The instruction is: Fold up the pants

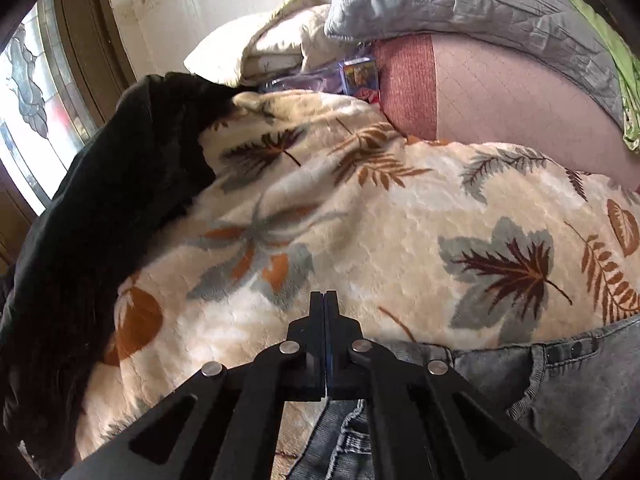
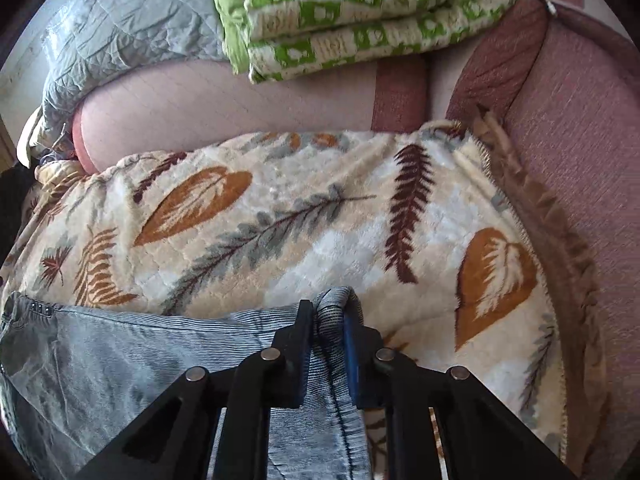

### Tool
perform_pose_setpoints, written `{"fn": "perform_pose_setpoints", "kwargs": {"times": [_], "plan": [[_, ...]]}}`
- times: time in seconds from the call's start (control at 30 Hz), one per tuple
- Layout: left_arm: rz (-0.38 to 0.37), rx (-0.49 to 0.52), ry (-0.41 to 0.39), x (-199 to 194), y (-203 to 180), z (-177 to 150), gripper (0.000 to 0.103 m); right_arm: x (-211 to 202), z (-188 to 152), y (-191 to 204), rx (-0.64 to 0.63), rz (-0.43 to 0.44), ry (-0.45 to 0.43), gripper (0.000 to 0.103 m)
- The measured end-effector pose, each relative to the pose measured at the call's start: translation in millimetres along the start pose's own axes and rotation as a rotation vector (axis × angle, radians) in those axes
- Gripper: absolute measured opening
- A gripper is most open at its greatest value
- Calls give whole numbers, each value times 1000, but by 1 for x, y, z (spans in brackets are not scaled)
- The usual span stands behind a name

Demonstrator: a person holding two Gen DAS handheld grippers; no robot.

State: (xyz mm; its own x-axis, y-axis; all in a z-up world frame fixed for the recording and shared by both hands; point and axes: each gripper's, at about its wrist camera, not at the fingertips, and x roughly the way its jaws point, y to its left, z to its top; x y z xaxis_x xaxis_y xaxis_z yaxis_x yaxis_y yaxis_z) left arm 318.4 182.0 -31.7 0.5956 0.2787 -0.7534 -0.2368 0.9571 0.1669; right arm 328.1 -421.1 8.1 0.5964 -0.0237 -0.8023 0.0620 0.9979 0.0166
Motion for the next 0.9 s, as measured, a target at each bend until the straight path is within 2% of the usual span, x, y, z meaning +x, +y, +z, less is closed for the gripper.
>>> {"fn": "perform_pose_setpoints", "kwargs": {"times": [0.1,0.13,0.17,0.2,0.23,0.3,0.33,0.37,0.4,0.43,0.47,0.5,0.53,0.6,0.7,0.77,0.83,0.9], "plan": [[9,-15,54,18,3,-2,0,14,3,2,-14,-31,-17,15],[10,-28,71,23,4,-5,0,28,2,4,-29,-35,-6,22],[16,-43,81,25,5,-10,0,48,0,4,-38,-53,59,29],[15,-60,85,23,7,-14,0,67,-4,2,-26,-80,150,49],[4,-73,87,20,10,-17,0,78,-9,0,-9,-85,189,52],[-18,-73,79,8,16,-24,0,67,-14,-12,57,-24,138,55],[-27,-65,72,-1,17,-29,1,57,-17,-23,120,22,115,64],[-39,-52,68,-10,18,-33,3,45,-22,-35,188,59,96,69],[-58,-41,60,-19,19,-38,9,33,-28,-48,246,88,82,73],[-75,-29,58,-27,19,-44,22,24,-37,-60,292,119,86,73],[-90,-21,64,-35,19,-50,31,19,-46,-70,328,153,110,73],[-111,-18,64,-42,19,-56,51,17,-56,-76,360,183,150,73],[-127,-11,54,-49,17,-62,60,16,-66,-80,380,206,193,73],[-140,9,36,-61,11,-70,60,18,-81,-77,381,233,255,72],[-178,7,48,-67,3,-75,60,28,-91,-63,362,255,303,67],[-194,-31,84,-62,2,-76,60,39,-94,-53,357,247,329,50],[-182,-58,115,-52,2,-80,60,38,-92,-44,311,191,320,18],[-159,-52,157,-44,-2,-84,61,28,-92,-38,288,176,310,15]]}}
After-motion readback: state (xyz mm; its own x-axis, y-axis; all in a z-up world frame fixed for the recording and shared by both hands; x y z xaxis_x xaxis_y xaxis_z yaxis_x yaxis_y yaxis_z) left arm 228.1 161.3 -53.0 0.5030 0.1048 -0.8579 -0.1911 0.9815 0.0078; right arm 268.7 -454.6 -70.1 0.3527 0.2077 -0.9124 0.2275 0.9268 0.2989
